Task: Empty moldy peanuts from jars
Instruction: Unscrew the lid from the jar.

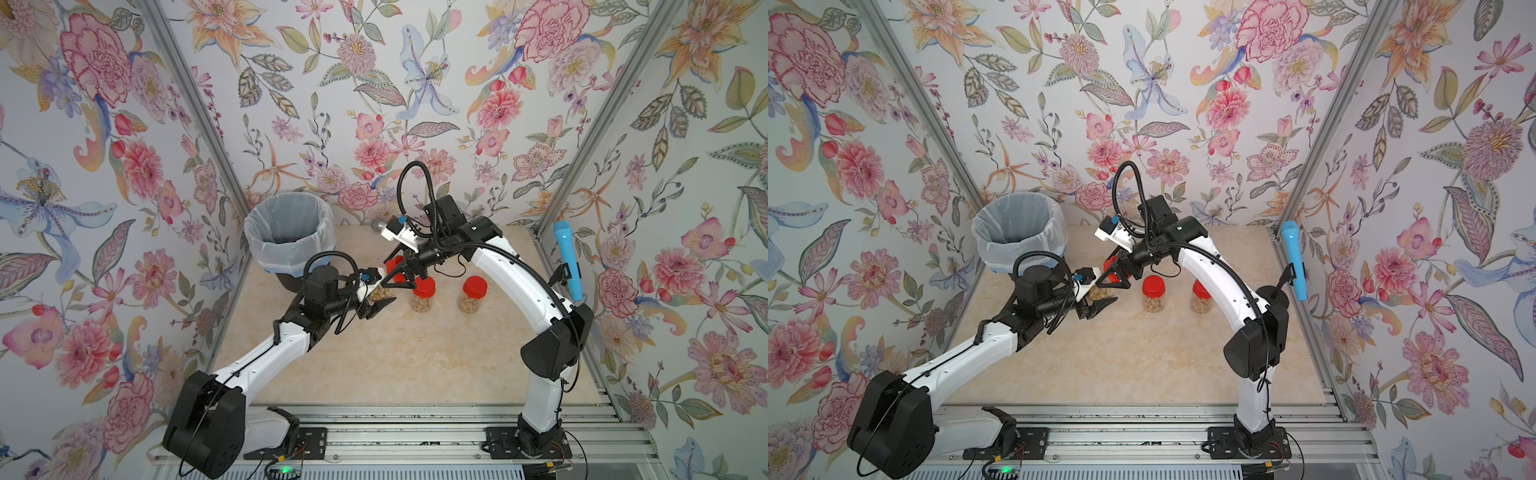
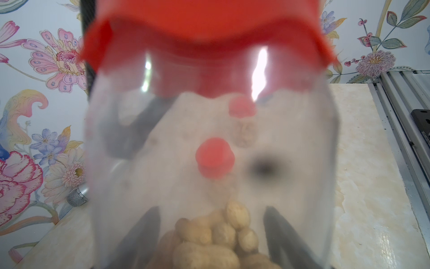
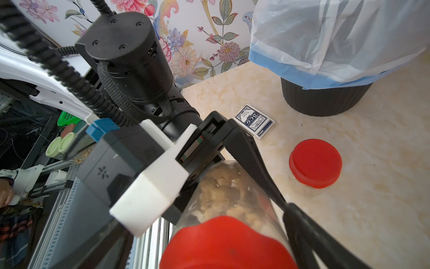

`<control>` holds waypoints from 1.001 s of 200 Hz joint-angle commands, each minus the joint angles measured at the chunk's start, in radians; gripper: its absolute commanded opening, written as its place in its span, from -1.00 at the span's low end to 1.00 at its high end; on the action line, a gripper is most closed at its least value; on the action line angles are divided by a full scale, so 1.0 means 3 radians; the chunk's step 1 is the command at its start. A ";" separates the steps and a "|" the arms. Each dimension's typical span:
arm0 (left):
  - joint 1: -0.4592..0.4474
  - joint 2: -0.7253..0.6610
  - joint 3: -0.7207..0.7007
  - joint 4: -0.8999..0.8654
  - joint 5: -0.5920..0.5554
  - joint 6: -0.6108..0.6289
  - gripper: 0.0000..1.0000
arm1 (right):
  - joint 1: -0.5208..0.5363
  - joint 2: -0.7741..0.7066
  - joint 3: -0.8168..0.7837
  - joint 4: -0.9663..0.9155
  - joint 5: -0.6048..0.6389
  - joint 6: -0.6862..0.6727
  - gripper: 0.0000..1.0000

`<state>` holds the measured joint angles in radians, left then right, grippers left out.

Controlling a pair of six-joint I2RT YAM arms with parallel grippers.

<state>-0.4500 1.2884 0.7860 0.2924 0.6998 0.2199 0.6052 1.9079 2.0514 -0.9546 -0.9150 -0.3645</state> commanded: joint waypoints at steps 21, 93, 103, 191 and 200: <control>-0.0001 -0.0056 -0.0010 0.0149 -0.0011 0.0023 -0.38 | -0.0097 -0.0238 -0.0235 0.0345 -0.0007 0.0268 0.99; 0.0023 -0.0092 -0.0053 0.0222 -0.0037 -0.0010 -0.38 | -0.0123 -0.0309 -0.0353 0.0418 -0.0017 0.0317 0.99; 0.0023 -0.0093 -0.0058 0.0217 -0.0037 -0.0002 -0.38 | -0.0134 -0.0325 -0.0382 0.0469 -0.0045 0.0347 0.99; 0.0037 -0.0092 -0.0074 0.0225 -0.0037 -0.0002 -0.38 | -0.0202 -0.0422 -0.0558 0.0736 -0.0074 0.0523 0.99; 0.0040 -0.0087 -0.0074 0.0232 -0.0039 -0.0013 -0.38 | -0.0210 -0.0423 -0.0568 0.0760 -0.0082 0.0541 0.99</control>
<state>-0.4438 1.2827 0.7746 0.3279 0.6731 0.2195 0.5541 1.8179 1.8957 -0.7864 -0.9276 -0.2310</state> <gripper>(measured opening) 0.730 0.997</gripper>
